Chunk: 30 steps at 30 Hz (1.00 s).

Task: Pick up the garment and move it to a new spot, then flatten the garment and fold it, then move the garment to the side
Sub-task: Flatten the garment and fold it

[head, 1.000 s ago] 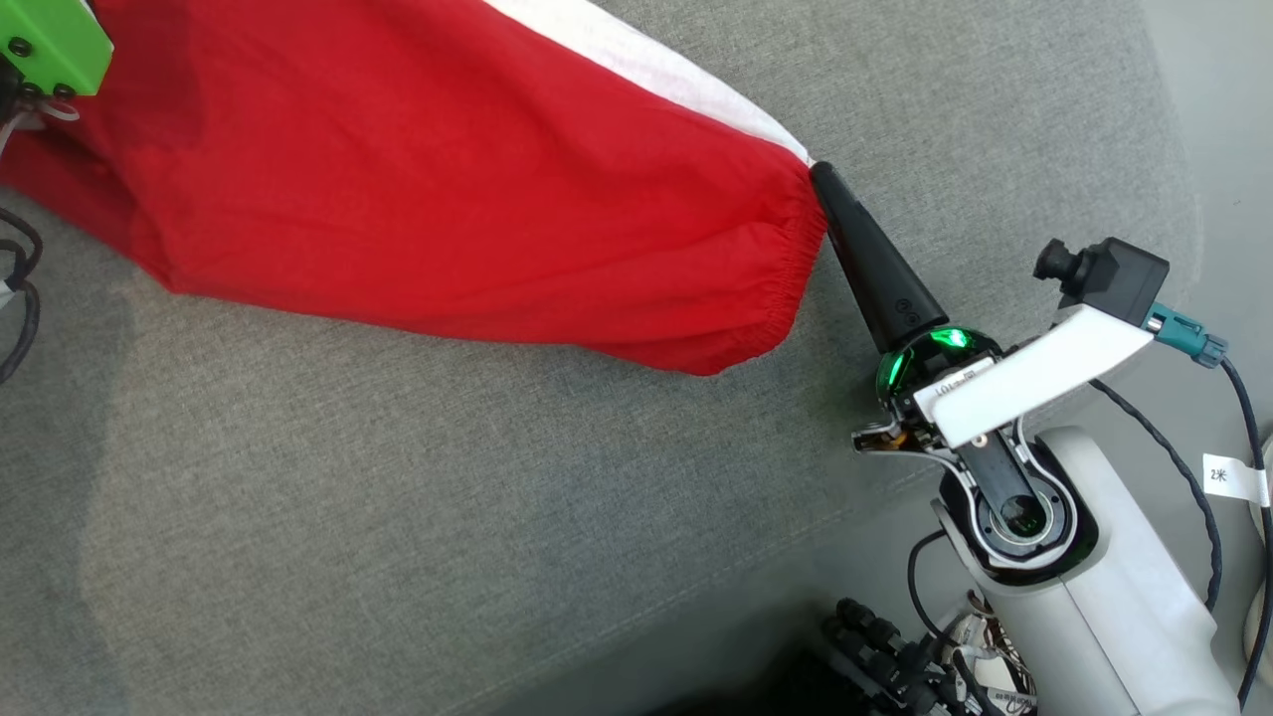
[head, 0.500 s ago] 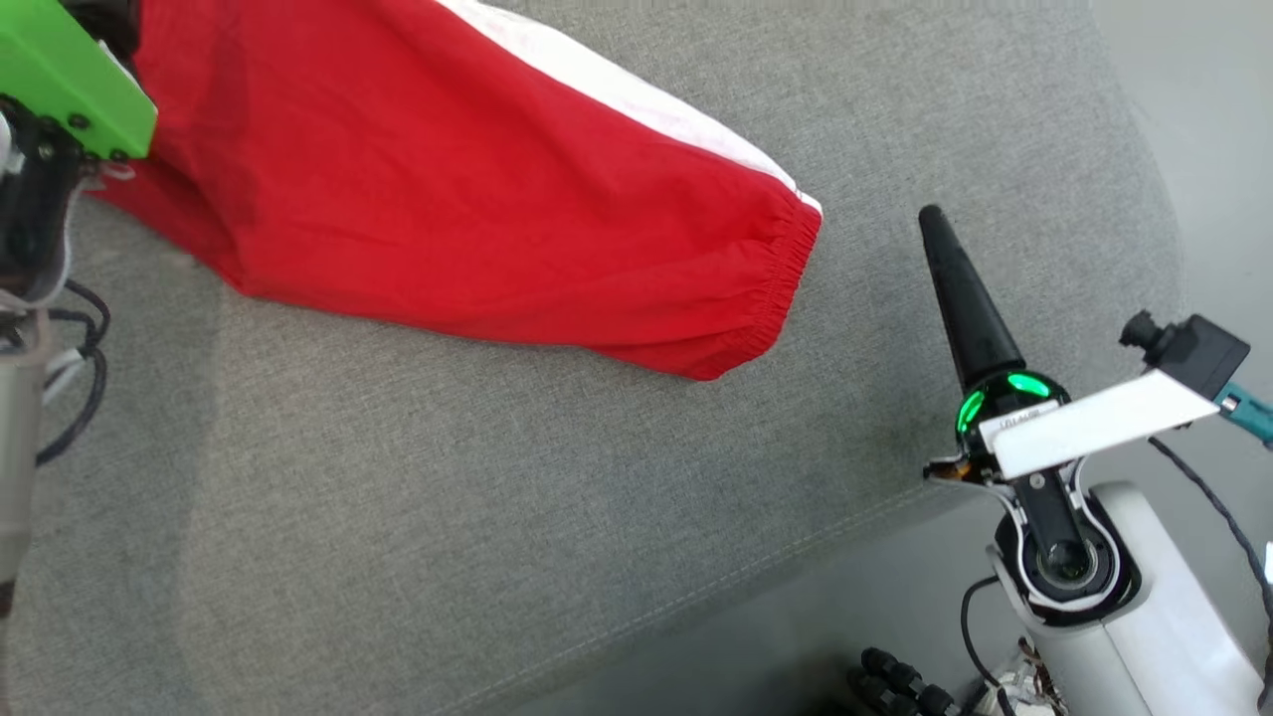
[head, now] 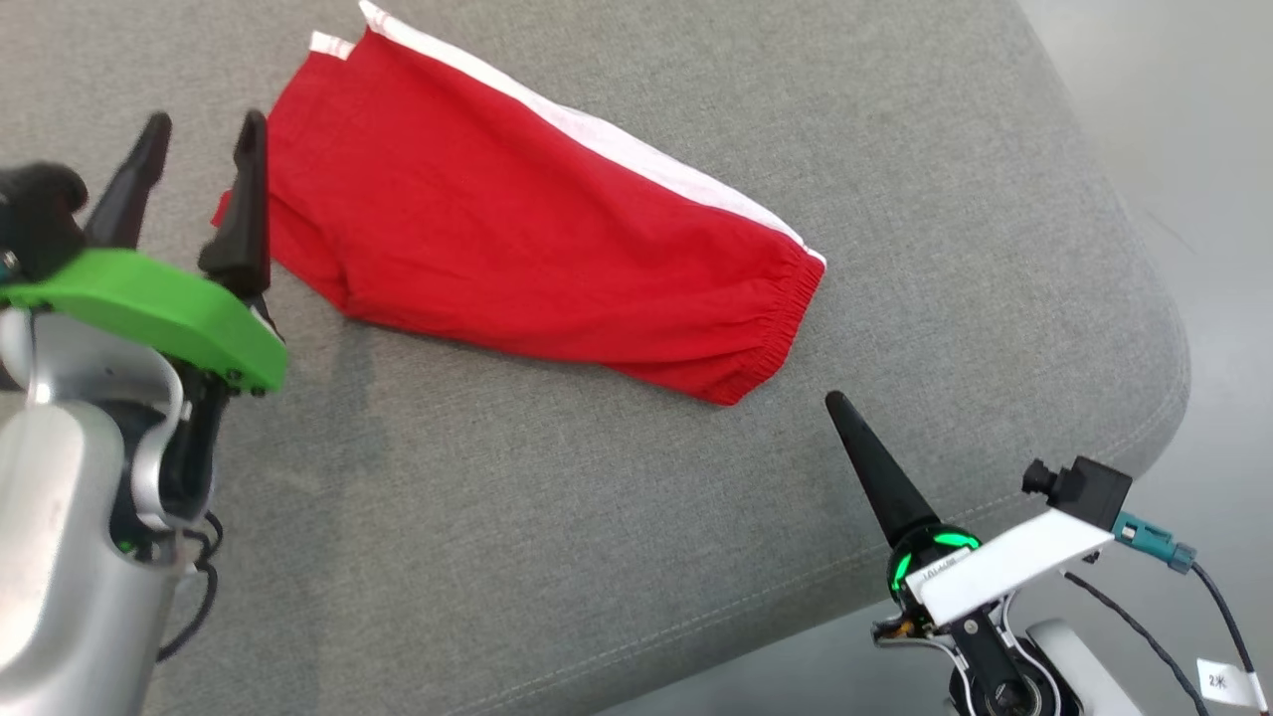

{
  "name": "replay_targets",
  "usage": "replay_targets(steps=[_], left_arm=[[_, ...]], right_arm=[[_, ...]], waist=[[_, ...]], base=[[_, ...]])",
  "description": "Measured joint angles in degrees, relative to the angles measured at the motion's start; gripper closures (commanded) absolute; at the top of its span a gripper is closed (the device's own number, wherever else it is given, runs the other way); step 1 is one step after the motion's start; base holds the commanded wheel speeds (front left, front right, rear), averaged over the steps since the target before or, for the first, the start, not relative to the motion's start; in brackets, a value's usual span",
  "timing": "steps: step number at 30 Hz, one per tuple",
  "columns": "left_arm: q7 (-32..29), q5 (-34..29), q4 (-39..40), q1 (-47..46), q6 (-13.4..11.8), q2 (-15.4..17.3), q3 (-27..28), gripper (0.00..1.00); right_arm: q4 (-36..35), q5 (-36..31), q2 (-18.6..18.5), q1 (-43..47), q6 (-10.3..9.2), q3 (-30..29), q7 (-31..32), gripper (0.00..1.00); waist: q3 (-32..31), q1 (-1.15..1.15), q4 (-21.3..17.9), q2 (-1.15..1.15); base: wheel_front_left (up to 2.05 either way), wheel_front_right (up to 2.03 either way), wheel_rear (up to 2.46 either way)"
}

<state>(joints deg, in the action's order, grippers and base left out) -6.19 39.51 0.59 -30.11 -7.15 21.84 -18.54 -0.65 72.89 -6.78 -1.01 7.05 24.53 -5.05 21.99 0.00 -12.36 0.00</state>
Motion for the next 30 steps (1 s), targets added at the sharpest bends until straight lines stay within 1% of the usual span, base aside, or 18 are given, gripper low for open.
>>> replay_targets(steps=[4, 9, 13, 18, 23, 27, 30], left_arm=[[2.26, -1.09, 0.07, 6.64, 0.00, -2.33, 0.68, 0.00], [3.54, -0.81, 0.68, 14.22, 0.00, -6.14, 2.04, 0.00], [4.09, -0.77, 2.56, 17.73, 0.00, -8.00, 2.12, 0.00], [4.25, -1.14, 5.73, 18.57, 0.00, -8.32, 1.59, 0.00], [4.52, -1.99, 7.84, 20.25, 0.00, -8.23, 2.46, 0.00], [4.50, -2.41, 9.33, 22.13, 0.00, -8.22, 3.39, 0.00], [4.47, -2.53, 10.65, 22.79, 0.00, -8.24, 3.76, 0.00]], right_arm=[[1.62, 2.32, 0.87, 2.60, 0.00, -0.19, -0.55, 0.00], [3.14, 5.76, 2.11, 3.22, 0.00, -0.71, -1.07, 0.00], [4.81, 7.71, 2.59, 3.18, 0.00, -1.83, -1.59, 0.00], [7.36, 10.87, 3.04, 3.00, 0.00, -3.66, -2.44, 0.00], [9.34, 14.15, 3.39, 2.34, 0.00, -3.86, -2.47, 0.00], [10.46, 15.80, 3.66, 0.82, 0.00, -3.35, -2.47, 0.00], [11.05, 16.51, 3.66, -0.23, 0.00, -3.30, -2.47, 0.00]], waist=[[-2.75, 0.00, 2.12, 0.00], [-5.31, 0.00, 5.61, 0.00], [-6.81, 0.00, 8.60, 0.00], [-7.88, 0.00, 12.36, 0.00], [-8.26, 0.00, 15.59, 0.00], [-8.11, 0.00, 17.12, 0.00], [-7.59, 0.00, 17.40, 0.00]], base=[[0.00, 0.00, 0.00], [0.00, 0.00, 0.00], [0.00, 0.00, 0.00], [0.00, 0.00, 0.00], [0.00, 0.00, 0.00], [0.00, 0.00, 0.00], [0.00, 0.00, 0.00]])
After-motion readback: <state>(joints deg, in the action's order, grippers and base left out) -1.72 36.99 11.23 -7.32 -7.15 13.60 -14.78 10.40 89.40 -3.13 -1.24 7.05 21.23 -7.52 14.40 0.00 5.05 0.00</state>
